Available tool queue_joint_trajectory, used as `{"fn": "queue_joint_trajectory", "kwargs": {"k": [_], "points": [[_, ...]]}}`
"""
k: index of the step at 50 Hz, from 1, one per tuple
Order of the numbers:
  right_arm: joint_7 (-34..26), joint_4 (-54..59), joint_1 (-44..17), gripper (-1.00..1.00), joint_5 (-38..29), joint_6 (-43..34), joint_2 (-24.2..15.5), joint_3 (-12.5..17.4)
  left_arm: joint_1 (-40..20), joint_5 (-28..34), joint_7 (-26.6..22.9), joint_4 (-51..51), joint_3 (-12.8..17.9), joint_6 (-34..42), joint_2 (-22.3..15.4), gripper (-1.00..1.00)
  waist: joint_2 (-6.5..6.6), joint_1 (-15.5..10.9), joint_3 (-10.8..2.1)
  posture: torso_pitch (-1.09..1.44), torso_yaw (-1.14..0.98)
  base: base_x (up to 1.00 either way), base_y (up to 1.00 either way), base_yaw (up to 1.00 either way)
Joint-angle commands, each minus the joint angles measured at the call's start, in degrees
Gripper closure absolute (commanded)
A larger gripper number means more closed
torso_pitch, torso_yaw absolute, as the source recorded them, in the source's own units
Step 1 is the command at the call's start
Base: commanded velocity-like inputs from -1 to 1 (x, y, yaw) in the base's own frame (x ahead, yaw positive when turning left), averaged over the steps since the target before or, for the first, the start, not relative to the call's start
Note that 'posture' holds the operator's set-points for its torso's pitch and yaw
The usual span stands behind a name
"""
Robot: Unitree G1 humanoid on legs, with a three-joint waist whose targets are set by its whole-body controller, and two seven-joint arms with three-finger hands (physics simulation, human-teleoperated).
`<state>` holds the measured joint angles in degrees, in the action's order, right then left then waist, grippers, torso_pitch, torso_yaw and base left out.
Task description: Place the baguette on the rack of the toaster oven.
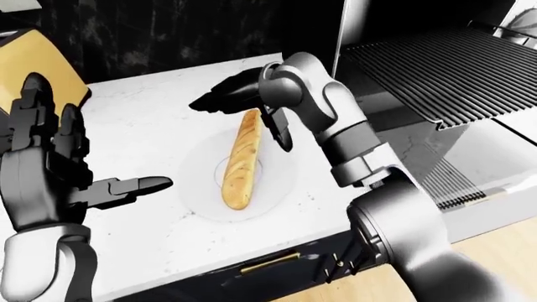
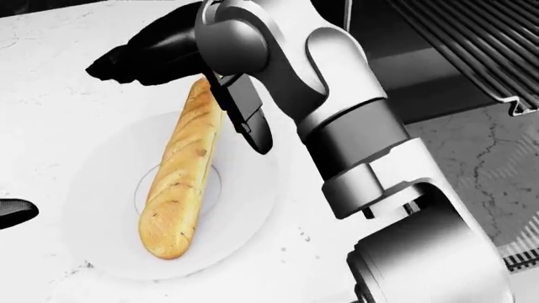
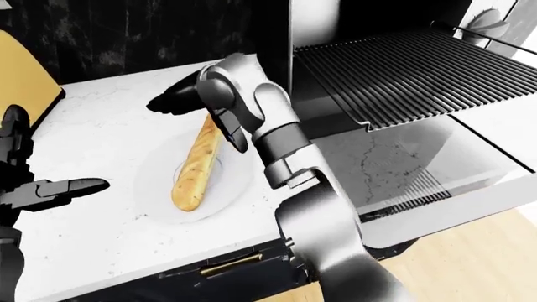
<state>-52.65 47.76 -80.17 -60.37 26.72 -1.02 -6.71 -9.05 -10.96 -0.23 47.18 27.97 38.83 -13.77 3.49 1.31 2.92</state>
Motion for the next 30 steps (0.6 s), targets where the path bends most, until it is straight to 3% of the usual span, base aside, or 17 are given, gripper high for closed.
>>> {"fn": "queue_joint_trajectory", "kwargs": {"k": [1, 6, 21, 30], "points": [[2.66, 0.39, -3.66, -1.0, -0.4, 1.45, -1.15, 0.98, -0.74, -0.21, 0.3, 1.56, 0.17, -1.34, -0.87, -1.0, 0.32, -0.06, -1.46, 0.0, 0.03, 0.0, 0.0, 0.0], [4.84, 5.03, -6.22, -1.0, -1.42, 3.43, -2.03, 1.29, -0.6, -0.69, 0.42, 1.83, 0.73, -1.06, -1.12, -1.0, 0.25, -0.76, -1.44, 0.0, 0.06, 0.0, 0.0, 0.0], [-3.72, 2.26, -4.05, -1.0, 1.22, 10.48, -1.57, 1.38, 0.18, -0.29, 0.3, 0.94, 0.65, -2.93, -0.75, -1.0, -0.22, -3.29, -1.38, 0.0, 0.14, 0.0, 0.0, 0.0], [-5.66, -1.68, -1.51, -1.0, 1.65, 11.64, -1.25, 1.26, 0.87, -0.66, 0.08, 1.12, 1.62, -3.48, -0.64, -1.0, -0.68, -5.66, -1.57, 0.0, 0.18, 0.0, 0.0, 0.0]]}}
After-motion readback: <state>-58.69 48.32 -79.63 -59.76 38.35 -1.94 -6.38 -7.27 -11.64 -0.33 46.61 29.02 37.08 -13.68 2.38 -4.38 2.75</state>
